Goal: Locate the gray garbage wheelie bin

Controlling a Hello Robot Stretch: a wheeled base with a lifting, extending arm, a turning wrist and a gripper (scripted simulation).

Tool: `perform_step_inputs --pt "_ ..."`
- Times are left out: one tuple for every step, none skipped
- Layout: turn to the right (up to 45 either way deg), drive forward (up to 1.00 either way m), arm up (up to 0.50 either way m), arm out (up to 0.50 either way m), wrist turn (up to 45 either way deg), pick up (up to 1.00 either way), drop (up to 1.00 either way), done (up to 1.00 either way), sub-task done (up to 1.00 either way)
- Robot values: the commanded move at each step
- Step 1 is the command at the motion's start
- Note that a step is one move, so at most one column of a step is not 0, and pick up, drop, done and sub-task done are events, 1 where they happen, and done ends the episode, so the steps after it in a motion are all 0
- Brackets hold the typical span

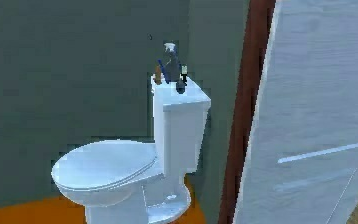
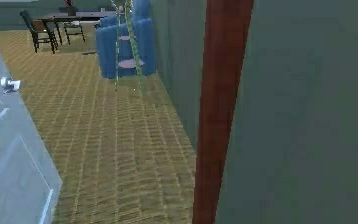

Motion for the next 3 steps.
perform_step_inputs --pt "-45.0 0.00 0.00 0.00 0.0 0.00 0.00 0.00 0.00" --pt "-6.0 0.00 0.00 0.00 0.0 0.00 0.00 0.00 0.00" --pt "-3.0 0.00 0.00 0.00 0.0 0.00 0.00 0.00 0.00"
